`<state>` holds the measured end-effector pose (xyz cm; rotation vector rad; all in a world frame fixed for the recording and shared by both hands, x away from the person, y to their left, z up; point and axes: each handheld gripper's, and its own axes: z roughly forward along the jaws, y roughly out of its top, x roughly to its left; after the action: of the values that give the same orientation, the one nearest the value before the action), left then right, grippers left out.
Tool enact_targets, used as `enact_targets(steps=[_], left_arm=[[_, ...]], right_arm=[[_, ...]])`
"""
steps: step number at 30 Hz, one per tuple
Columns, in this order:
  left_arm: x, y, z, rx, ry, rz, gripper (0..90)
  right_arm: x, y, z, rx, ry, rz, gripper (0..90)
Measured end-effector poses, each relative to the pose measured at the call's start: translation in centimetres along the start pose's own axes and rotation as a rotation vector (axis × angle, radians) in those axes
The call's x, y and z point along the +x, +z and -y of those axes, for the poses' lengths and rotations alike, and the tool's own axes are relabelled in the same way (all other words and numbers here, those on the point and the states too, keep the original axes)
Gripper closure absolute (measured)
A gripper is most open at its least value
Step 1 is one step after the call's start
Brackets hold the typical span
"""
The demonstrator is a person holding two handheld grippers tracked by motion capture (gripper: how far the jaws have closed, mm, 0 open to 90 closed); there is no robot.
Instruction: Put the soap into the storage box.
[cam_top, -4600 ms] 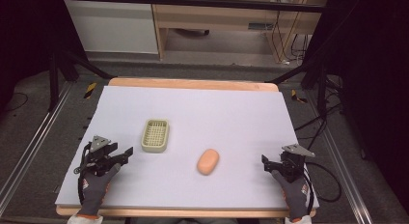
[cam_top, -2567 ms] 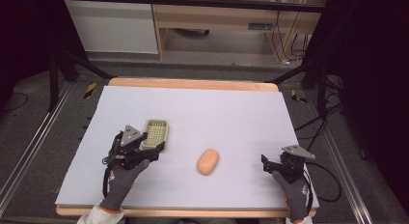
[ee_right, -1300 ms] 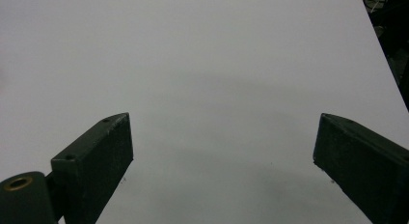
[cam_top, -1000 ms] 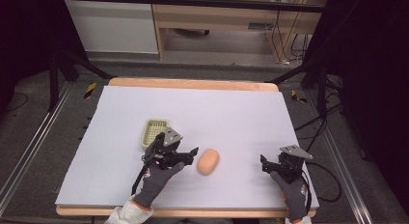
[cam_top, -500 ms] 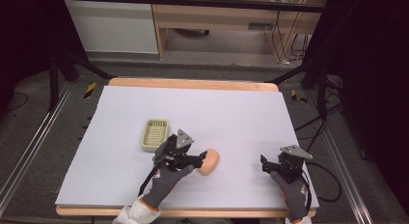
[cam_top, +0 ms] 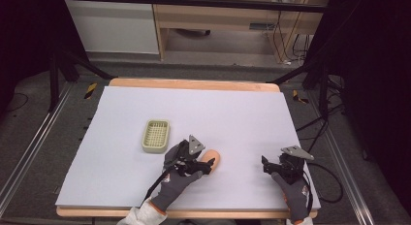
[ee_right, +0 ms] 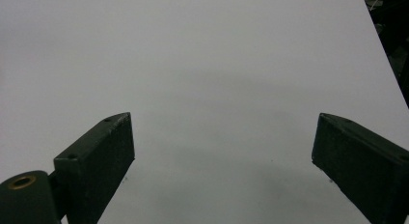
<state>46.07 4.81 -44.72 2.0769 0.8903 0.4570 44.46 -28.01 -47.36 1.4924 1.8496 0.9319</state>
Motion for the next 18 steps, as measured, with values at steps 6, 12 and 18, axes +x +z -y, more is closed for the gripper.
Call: enact_targets(steps=[6,12,18], left_arm=[[-0.4,0.6,0.0,0.011,-0.003,0.004,20.2],[-0.8,1.4,0.0,0.034,0.000,0.004,19.6],[-1.2,2.2,0.2,0.056,-0.004,0.004,18.4]], right_arm=[[0.0,0.0,0.0,0.001,-0.001,0.000,8.0],[0.0,0.0,0.0,0.002,-0.002,-0.001,8.0],[0.0,0.0,0.0,0.005,0.000,0.000,7.9]])
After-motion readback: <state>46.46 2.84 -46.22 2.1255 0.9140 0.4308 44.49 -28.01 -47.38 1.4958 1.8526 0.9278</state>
